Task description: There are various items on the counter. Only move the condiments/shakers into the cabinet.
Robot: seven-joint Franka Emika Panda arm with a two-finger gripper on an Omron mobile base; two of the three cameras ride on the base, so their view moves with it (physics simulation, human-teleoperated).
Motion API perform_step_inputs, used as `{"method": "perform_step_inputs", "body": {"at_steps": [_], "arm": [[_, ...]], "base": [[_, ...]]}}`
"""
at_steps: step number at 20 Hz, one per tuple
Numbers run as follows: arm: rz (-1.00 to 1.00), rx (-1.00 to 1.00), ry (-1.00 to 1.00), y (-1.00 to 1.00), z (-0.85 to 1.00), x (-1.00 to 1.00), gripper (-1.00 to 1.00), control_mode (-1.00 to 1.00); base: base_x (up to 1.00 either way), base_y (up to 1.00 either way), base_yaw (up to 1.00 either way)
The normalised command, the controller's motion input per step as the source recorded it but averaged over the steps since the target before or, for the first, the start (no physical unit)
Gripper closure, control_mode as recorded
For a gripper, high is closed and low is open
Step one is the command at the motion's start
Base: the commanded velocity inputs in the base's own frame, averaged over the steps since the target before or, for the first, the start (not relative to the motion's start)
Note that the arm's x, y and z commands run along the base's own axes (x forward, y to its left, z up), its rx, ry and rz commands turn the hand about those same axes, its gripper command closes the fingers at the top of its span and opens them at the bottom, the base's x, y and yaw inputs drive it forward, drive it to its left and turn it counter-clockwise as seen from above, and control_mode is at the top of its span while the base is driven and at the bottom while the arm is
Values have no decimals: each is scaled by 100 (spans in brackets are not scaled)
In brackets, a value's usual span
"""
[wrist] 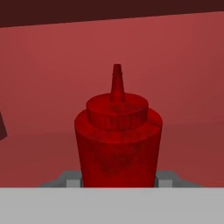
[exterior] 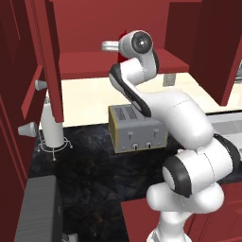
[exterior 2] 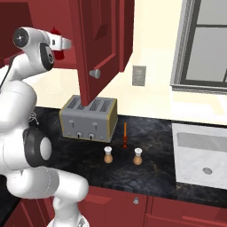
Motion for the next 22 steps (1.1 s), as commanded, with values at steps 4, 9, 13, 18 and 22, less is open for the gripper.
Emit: {"method": "perform_step_inputs", "body": {"at_steps": [4, 9, 13, 18, 22], "arm": [[-4, 0, 0, 0, -2, 58, 100, -100], [-3, -4, 0, 0, -13, 52, 100, -100], [-2, -5, 0, 0, -11, 47, 100, -100], [-1, -4, 0, 0, -8, 38, 100, -100], [0, -1, 0, -14, -23, 12, 100, -100]], "base": [[0, 0, 0], [0, 0, 0], [0, 0, 0], [0, 0, 0], [0, 0, 0]]}}
